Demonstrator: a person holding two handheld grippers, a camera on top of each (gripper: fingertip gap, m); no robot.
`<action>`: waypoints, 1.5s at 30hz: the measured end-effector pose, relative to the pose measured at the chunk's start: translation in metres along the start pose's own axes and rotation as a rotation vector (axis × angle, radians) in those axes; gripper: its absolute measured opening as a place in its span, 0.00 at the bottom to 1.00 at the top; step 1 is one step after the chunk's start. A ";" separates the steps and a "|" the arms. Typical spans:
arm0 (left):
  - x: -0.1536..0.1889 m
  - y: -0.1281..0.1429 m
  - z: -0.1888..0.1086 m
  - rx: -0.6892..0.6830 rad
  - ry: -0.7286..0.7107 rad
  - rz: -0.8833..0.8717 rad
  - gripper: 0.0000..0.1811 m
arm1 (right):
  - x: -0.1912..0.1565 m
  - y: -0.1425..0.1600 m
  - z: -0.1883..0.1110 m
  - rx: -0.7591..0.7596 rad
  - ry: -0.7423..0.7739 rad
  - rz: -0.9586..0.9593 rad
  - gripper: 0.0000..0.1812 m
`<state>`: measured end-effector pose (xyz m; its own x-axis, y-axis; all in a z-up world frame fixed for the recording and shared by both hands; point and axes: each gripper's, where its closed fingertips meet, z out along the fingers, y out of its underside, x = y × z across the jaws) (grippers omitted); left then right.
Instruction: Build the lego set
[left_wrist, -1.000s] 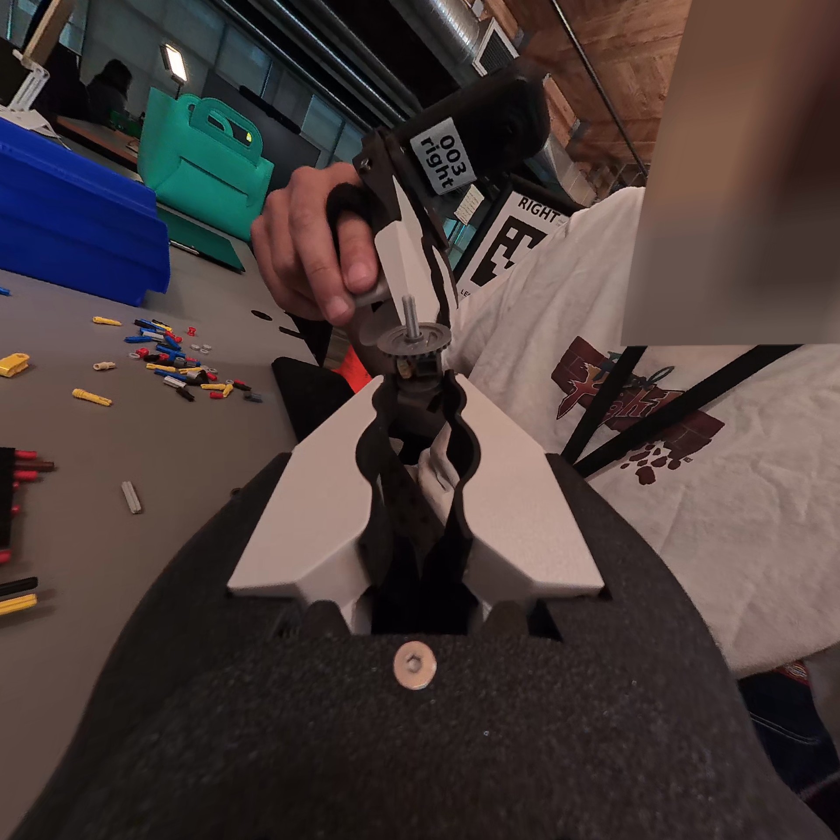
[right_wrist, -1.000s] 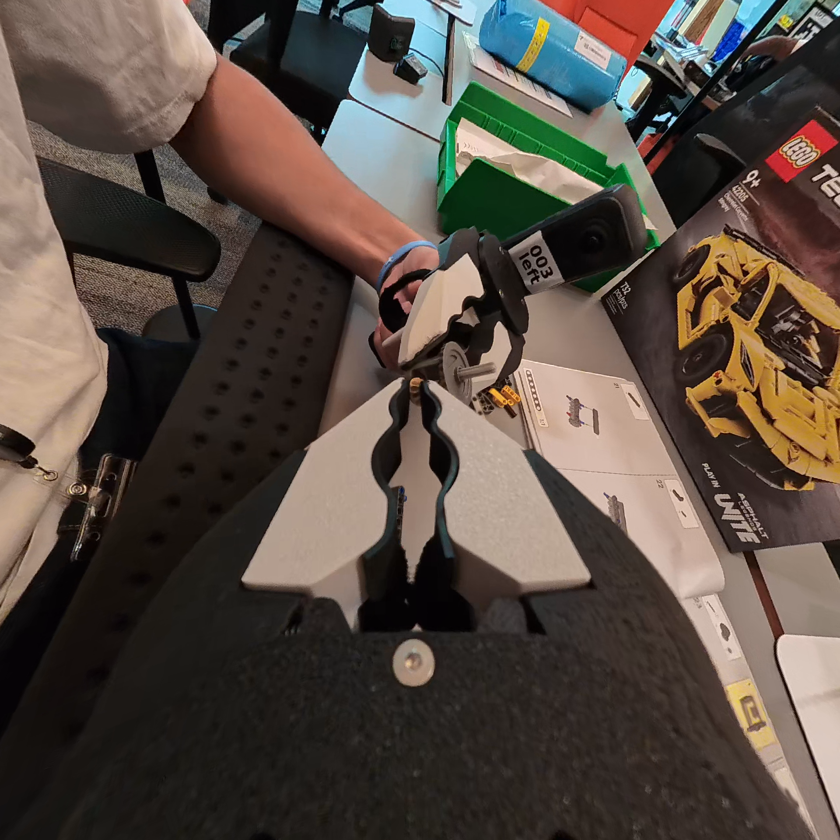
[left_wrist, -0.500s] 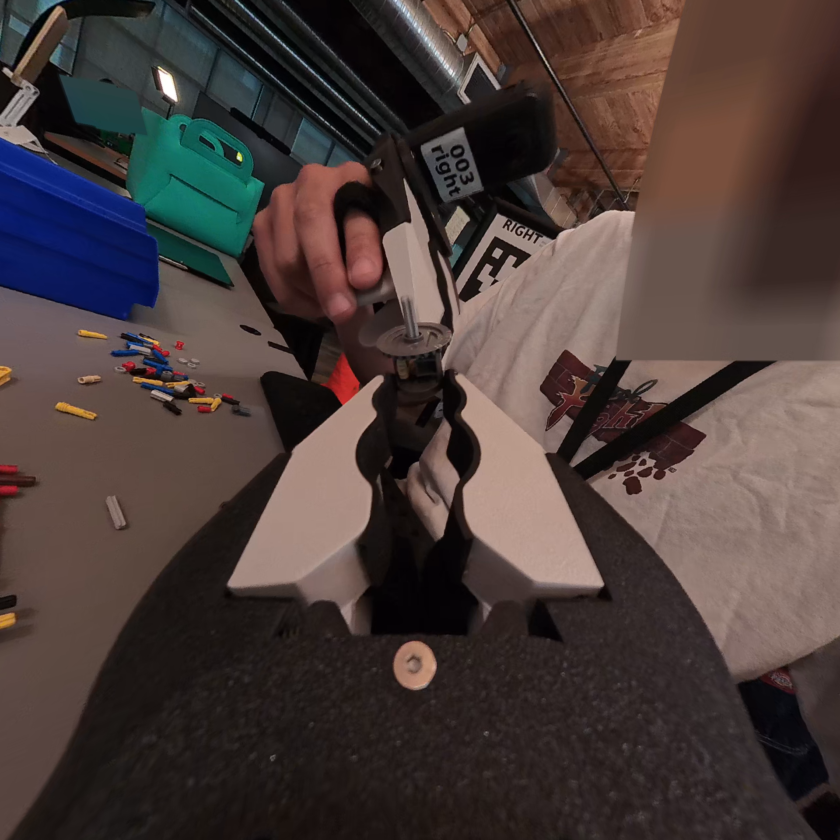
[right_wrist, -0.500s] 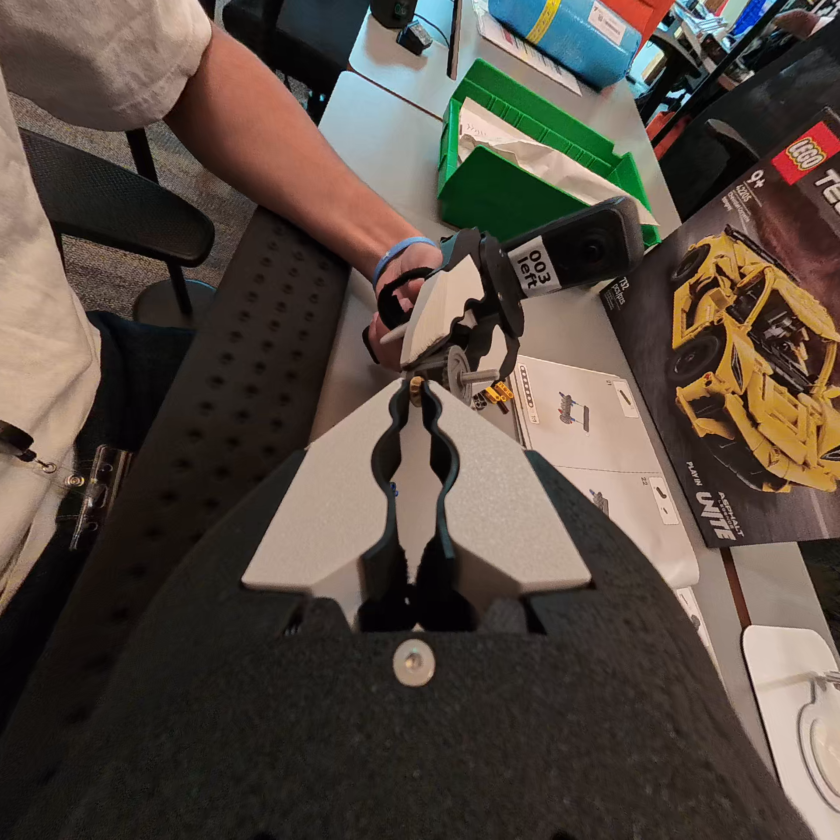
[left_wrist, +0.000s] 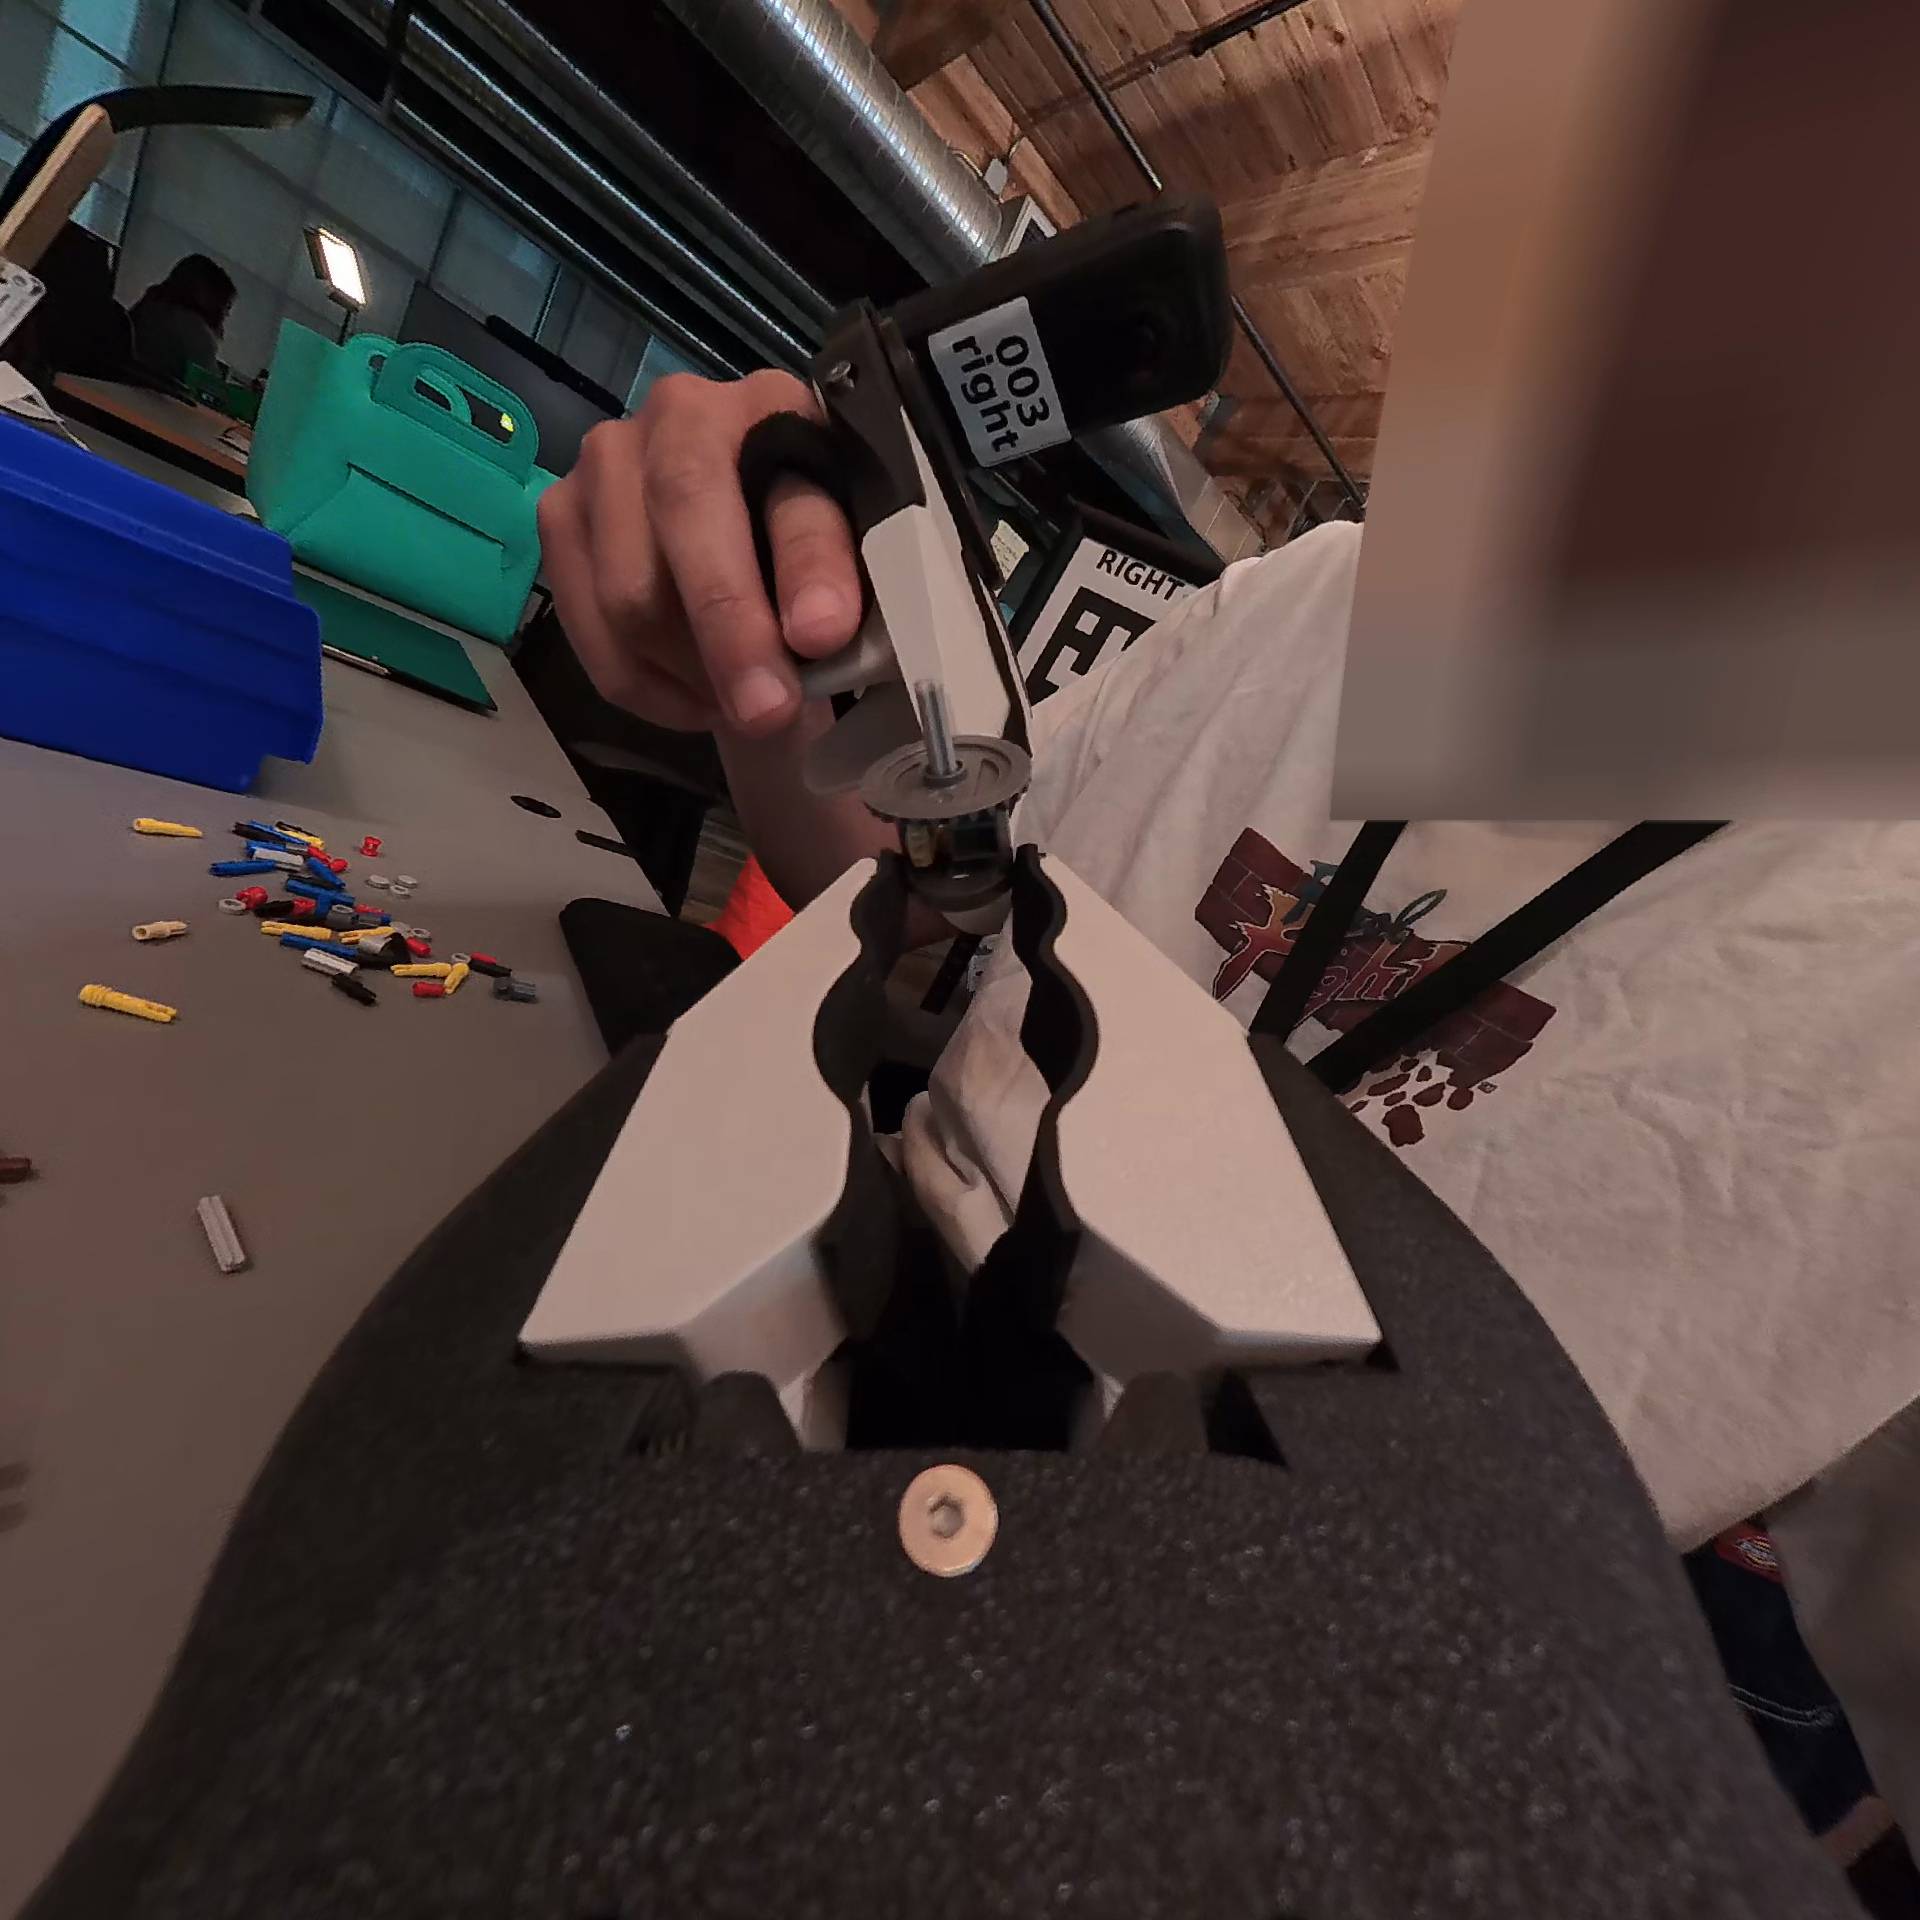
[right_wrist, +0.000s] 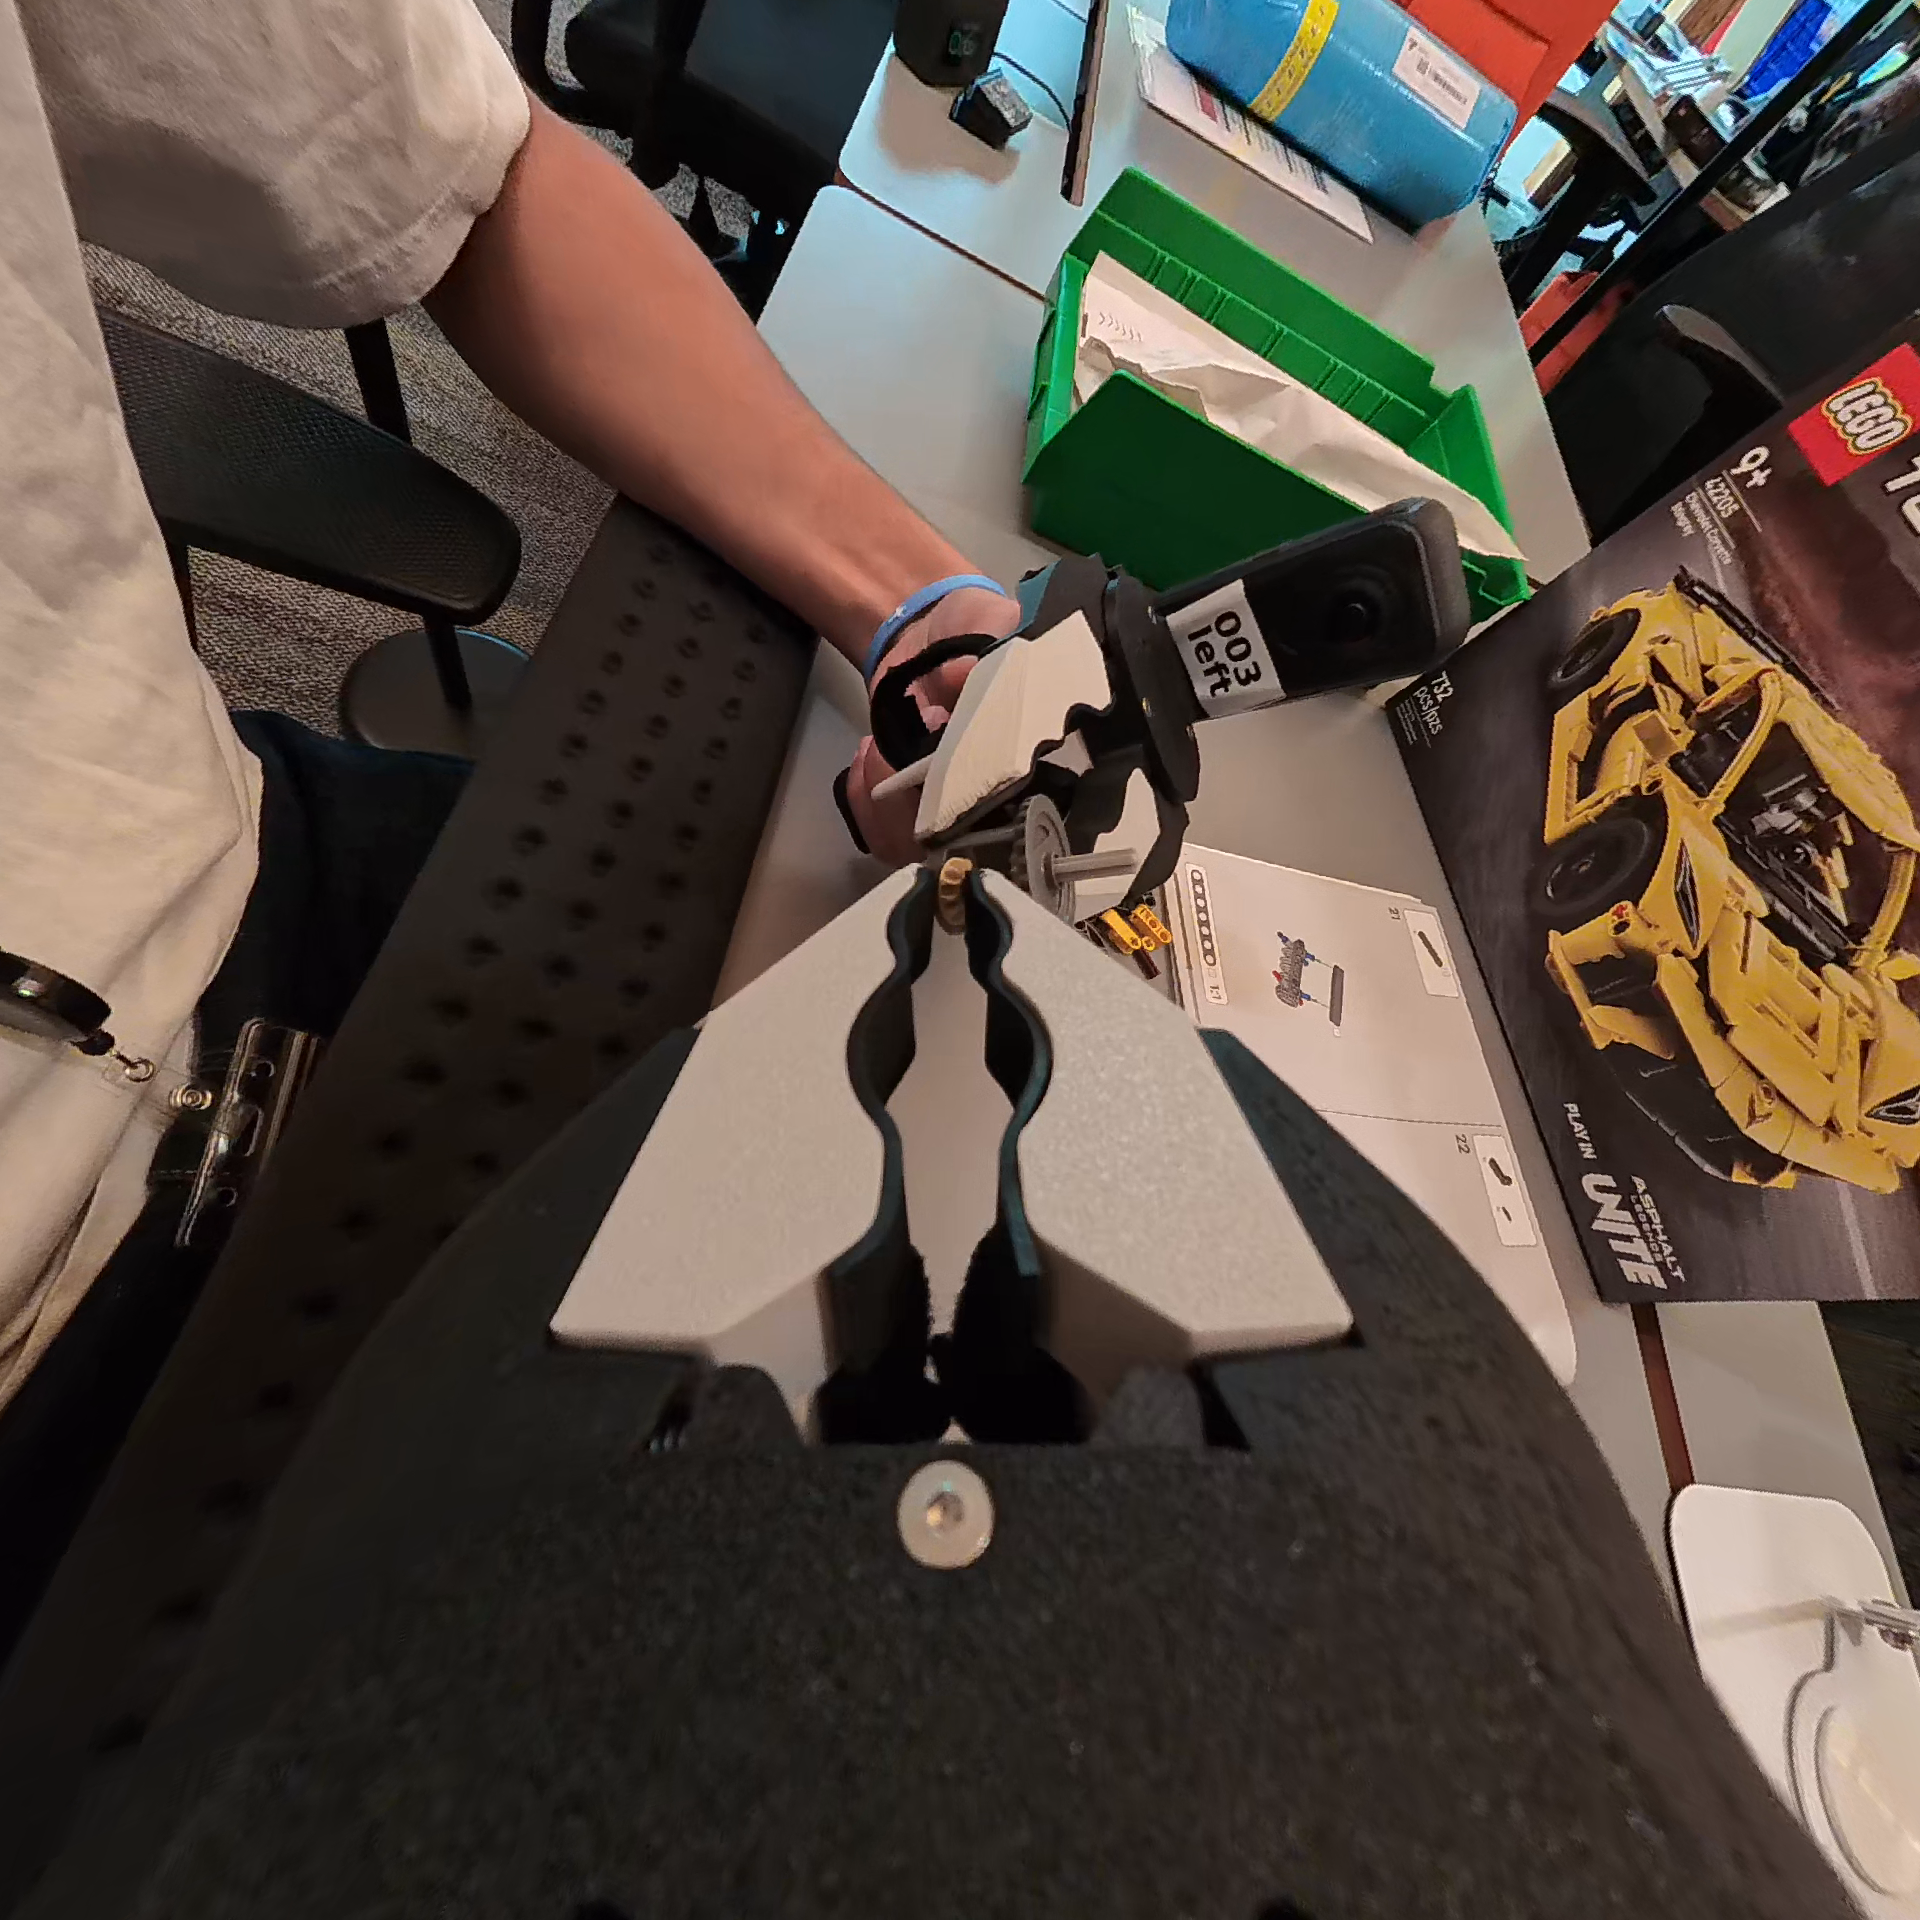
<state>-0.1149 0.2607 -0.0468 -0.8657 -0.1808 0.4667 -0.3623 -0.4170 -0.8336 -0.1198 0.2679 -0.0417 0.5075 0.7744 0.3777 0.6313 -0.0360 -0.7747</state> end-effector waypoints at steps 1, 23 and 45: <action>0.000 0.000 0.000 -0.002 -0.001 0.000 0.10 | 0.000 0.000 0.000 -0.005 -0.002 -0.001 0.03; 0.001 0.000 0.000 0.002 0.007 -0.004 0.10 | 0.005 -0.011 -0.010 0.059 0.040 0.000 0.06; -0.008 -0.007 -0.004 0.027 -0.068 0.036 0.10 | 0.002 -0.002 -0.015 0.094 0.127 0.057 0.05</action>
<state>-0.1067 0.2688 -0.0457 -0.8523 -0.2553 0.4565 -0.3215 -0.4328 -0.8422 -0.1114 0.2602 -0.0319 0.6144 0.6867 0.3884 0.5453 -0.0138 -0.8381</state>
